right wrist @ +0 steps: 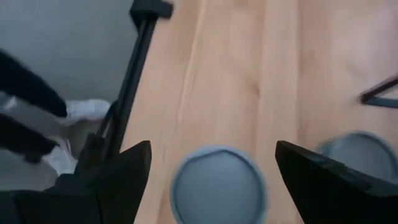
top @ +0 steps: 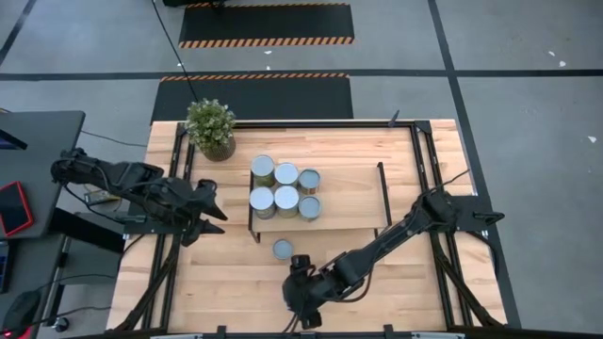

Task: Pick and place cans onto a shelf
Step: Put the canned mixed vegetables on the shelf, then put the canned tuna on the shelf

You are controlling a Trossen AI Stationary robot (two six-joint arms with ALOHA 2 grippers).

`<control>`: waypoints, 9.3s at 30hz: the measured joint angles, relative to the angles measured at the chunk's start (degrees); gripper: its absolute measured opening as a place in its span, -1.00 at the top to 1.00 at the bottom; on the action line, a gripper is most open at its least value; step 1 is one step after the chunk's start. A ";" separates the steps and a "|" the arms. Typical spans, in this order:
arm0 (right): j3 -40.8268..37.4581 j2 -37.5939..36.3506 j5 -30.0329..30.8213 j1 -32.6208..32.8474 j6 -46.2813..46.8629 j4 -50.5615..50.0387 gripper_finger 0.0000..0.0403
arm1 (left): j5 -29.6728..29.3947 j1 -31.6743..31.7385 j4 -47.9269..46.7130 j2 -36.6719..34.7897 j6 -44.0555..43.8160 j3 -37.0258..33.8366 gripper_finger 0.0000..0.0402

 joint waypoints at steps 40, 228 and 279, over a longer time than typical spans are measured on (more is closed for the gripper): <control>-7.66 -0.53 -1.89 -2.49 5.87 2.09 -0.49 | 0.51 0.02 -1.12 -0.13 -3.22 0.00 -0.01; 4.54 -12.77 11.58 -6.68 25.74 -11.09 -0.48 | 3.94 -20.76 -1.46 5.99 -0.01 -2.75 0.04; -46.19 -60.70 -19.82 -39.61 -24.75 -10.02 -0.48 | 3.92 -20.76 -0.95 5.99 -0.03 -2.73 0.04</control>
